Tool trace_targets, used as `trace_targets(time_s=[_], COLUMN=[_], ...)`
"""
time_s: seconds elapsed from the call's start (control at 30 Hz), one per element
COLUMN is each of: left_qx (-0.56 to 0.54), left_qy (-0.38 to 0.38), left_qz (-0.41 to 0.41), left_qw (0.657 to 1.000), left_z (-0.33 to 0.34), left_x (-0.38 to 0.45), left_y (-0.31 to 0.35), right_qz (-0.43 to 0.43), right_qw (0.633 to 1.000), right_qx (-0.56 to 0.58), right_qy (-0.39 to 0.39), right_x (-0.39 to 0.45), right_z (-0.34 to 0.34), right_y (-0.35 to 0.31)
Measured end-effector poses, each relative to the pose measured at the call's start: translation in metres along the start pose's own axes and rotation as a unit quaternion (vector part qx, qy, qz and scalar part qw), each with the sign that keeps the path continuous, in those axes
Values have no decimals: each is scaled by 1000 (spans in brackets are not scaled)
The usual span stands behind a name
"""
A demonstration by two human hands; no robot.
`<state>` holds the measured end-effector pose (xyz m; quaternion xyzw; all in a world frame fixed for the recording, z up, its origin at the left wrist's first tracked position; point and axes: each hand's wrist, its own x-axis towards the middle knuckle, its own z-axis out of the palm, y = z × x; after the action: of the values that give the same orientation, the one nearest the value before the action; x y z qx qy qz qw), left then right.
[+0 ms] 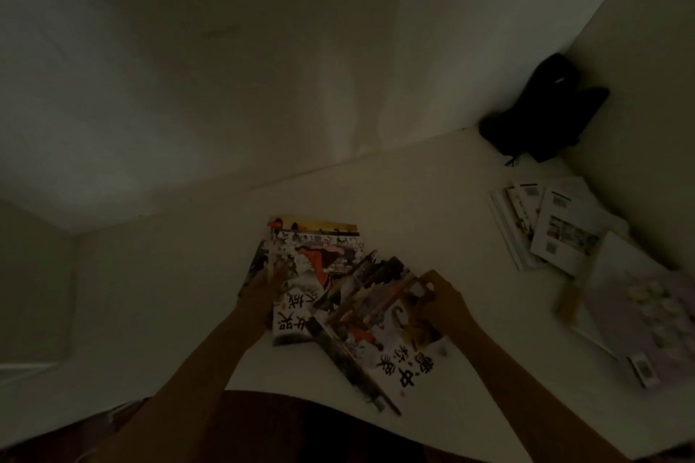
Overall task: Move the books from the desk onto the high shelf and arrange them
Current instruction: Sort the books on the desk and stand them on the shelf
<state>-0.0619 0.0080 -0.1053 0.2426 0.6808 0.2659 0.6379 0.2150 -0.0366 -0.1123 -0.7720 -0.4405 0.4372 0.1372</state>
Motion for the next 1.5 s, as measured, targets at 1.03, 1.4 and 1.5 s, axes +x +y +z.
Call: trace_targets(time_s=[1.03,1.4,1.5], left_qx=[28,469,361], left_qy=[42,205,-4], left_qz=[37,237,331], left_qw=[998,826,872], left_z=[-9,-35,0], left_x=[1,15,-2], left_y=[17,32,57], right_qz=[-43,-116,-185], right_qw=[963,971,964], right_qx=[257,169,81], right_qy=[-66,-124,-172], right_x=[15,38,44], right_z=[0,-38,-45], right_y=[-19,-21,-44])
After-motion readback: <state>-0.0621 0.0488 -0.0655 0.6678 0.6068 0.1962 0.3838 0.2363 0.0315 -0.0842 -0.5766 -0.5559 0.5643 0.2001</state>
